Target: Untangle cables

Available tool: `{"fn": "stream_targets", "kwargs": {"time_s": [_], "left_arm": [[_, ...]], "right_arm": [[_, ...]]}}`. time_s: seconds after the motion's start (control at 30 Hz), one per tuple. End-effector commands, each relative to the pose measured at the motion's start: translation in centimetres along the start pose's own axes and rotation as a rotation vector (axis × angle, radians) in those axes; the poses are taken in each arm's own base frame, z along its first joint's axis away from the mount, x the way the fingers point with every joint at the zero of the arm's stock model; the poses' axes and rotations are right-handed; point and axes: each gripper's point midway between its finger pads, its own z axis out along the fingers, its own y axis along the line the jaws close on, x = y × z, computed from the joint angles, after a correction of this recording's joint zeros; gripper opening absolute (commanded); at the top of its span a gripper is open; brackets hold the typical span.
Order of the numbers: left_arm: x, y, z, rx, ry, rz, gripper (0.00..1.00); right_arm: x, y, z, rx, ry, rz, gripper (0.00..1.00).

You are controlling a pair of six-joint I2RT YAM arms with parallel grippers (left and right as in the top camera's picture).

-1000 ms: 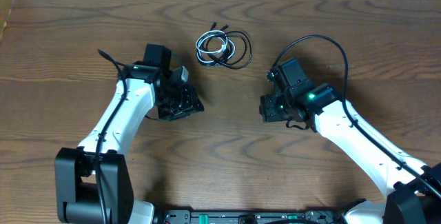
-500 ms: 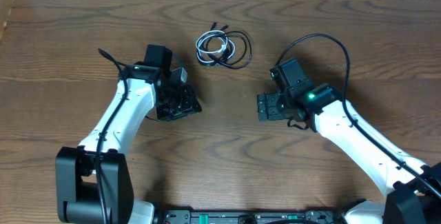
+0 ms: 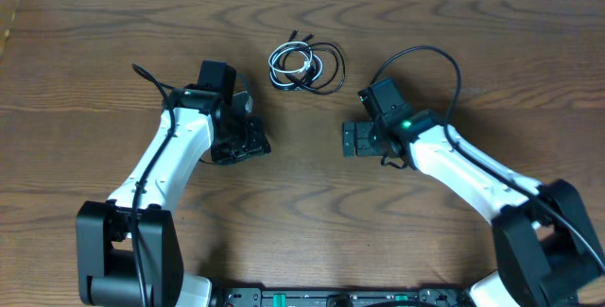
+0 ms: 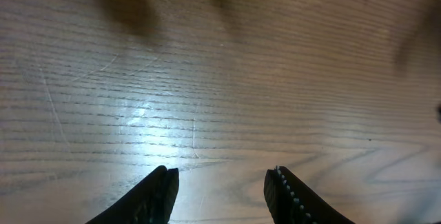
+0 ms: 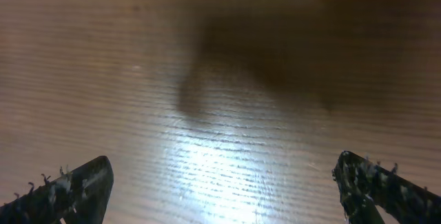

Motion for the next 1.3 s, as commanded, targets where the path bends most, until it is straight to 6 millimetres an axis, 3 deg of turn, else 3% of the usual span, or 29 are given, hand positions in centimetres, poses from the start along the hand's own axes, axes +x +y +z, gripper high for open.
{"fn": "stream_targets", "kwargs": {"time_s": [0.0, 0.13, 0.33, 0.5, 0.7, 0.77, 0.87, 1.0, 1.27], "left_arm": [[0.0, 0.6, 0.3, -0.031, 0.004, -0.004, 0.47], [0.0, 0.6, 0.3, -0.031, 0.003, -0.004, 0.47], [0.0, 0.6, 0.3, -0.031, 0.003, -0.004, 0.47], [0.2, 0.7, 0.4, -0.034, 0.010, -0.006, 0.47], [1.1, 1.2, 1.1, -0.042, 0.035, -0.015, 0.43], [1.4, 1.5, 1.4, -0.045, 0.043, -0.017, 0.34], [1.8, 1.8, 2.0, -0.047, 0.050, -0.019, 0.09], [1.7, 1.9, 2.3, -0.044, 0.040, -0.015, 0.08], [-0.4, 1.3, 2.5, -0.021, -0.049, 0.014, 0.08]], "right_arm": [[1.3, 0.0, 1.6, 0.005, 0.053, 0.013, 0.99], [2.0, -0.4, 3.3, 0.023, 0.085, 0.014, 0.95], [2.5, -0.6, 4.5, 0.034, 0.106, 0.018, 0.62], [2.5, -0.7, 4.5, 0.035, 0.107, 0.017, 0.01], [2.5, -0.7, 4.5, 0.035, 0.107, 0.017, 0.01], [2.6, -0.7, 4.5, 0.035, 0.108, 0.017, 0.01], [2.6, -0.7, 4.5, 0.035, 0.108, 0.017, 0.04], [2.6, -0.7, 4.5, 0.037, 0.110, 0.017, 0.01], [2.9, -0.9, 4.6, 0.043, 0.119, 0.017, 0.07]]}}
